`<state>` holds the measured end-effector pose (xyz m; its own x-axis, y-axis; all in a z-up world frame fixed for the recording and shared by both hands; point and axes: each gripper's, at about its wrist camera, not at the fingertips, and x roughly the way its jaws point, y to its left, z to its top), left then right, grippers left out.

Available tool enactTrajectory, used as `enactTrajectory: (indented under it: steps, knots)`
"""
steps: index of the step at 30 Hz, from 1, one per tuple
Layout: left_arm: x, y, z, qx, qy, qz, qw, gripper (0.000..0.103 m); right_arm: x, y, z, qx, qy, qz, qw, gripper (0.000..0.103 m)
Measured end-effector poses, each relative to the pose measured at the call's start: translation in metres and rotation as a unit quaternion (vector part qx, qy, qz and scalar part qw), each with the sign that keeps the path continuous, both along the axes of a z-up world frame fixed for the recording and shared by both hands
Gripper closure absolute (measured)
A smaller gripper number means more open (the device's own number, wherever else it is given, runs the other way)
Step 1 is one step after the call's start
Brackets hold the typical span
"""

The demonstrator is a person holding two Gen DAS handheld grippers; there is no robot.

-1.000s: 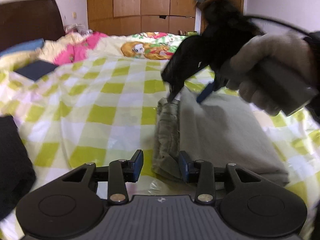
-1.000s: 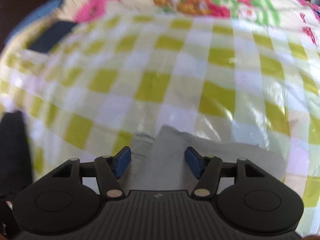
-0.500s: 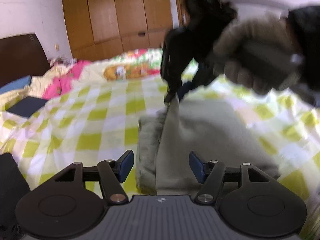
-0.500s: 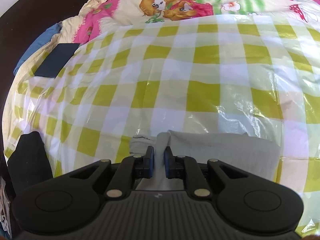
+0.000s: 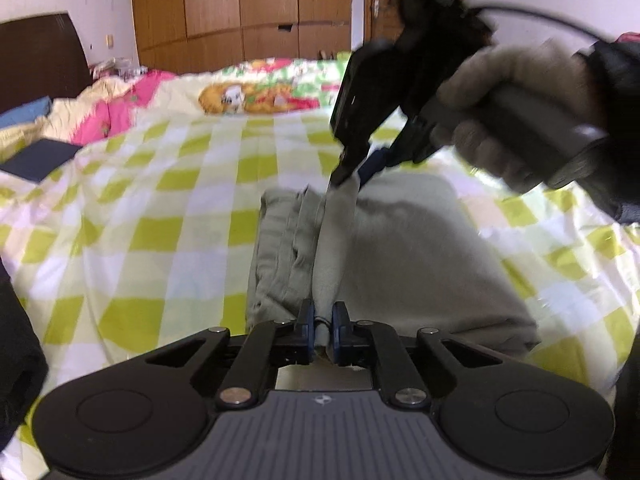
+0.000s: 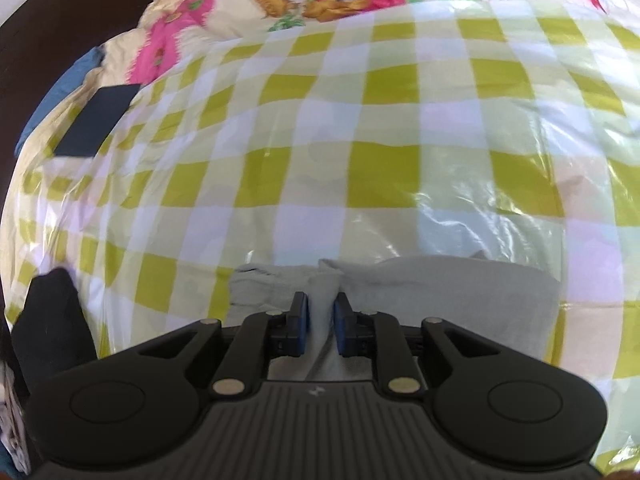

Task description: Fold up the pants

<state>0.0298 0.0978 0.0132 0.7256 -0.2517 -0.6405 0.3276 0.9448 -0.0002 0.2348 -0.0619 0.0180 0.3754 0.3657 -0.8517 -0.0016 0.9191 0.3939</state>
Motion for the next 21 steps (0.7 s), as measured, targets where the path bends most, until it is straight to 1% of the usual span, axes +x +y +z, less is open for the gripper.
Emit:
enactTrajectory:
  steps: [1,2,4,6,9,12,14,15,17,20,21]
  knots:
    - [-0.003,-0.001,0.003,-0.002,-0.005,-0.003,1.0,0.08,0.0,-0.001,0.0,-0.001,-0.002,-0.001,1.0,0.086]
    - [-0.003,-0.001,0.005,-0.005,-0.009,-0.005,0.9999,0.08,0.0,-0.002,0.0,0.002,-0.004,-0.005,1.0,0.091]
    - [-0.001,0.0,0.008,-0.012,-0.012,-0.006,0.9998,0.08,-0.003,-0.006,0.008,0.02,-0.014,-0.005,1.0,0.096]
    - [0.0,0.005,0.012,-0.022,-0.017,-0.002,0.9996,0.08,-0.007,-0.007,0.025,0.024,-0.036,0.0,0.999,0.097]
    - [0.0,0.018,0.021,-0.054,-0.022,0.005,0.9983,0.08,-0.008,-0.001,0.052,0.032,-0.066,0.009,0.997,0.097]
    - [0.003,0.028,0.022,-0.072,-0.023,0.018,0.997,0.08,-0.004,0.015,0.065,0.033,-0.086,0.021,0.995,0.098]
    - [0.01,0.034,0.012,-0.077,-0.007,0.029,0.9966,0.08,0.004,0.029,0.058,0.019,-0.088,0.028,0.996,0.099]
    - [0.014,0.036,0.006,-0.082,0.005,0.034,0.9961,0.08,0.009,0.035,0.05,0.012,-0.079,0.027,0.996,0.098]
    - [0.021,0.04,-0.008,-0.081,0.024,0.048,0.9953,0.08,0.021,0.05,0.026,0.003,-0.05,0.045,0.998,0.097]
    - [0.023,0.047,-0.019,-0.08,0.031,0.063,0.9942,0.08,0.027,0.066,-0.001,-0.007,-0.046,0.051,0.998,0.097]
    - [0.022,0.048,-0.019,-0.08,0.031,0.064,0.9943,0.08,0.027,0.068,-0.005,-0.008,-0.046,0.048,0.998,0.097]
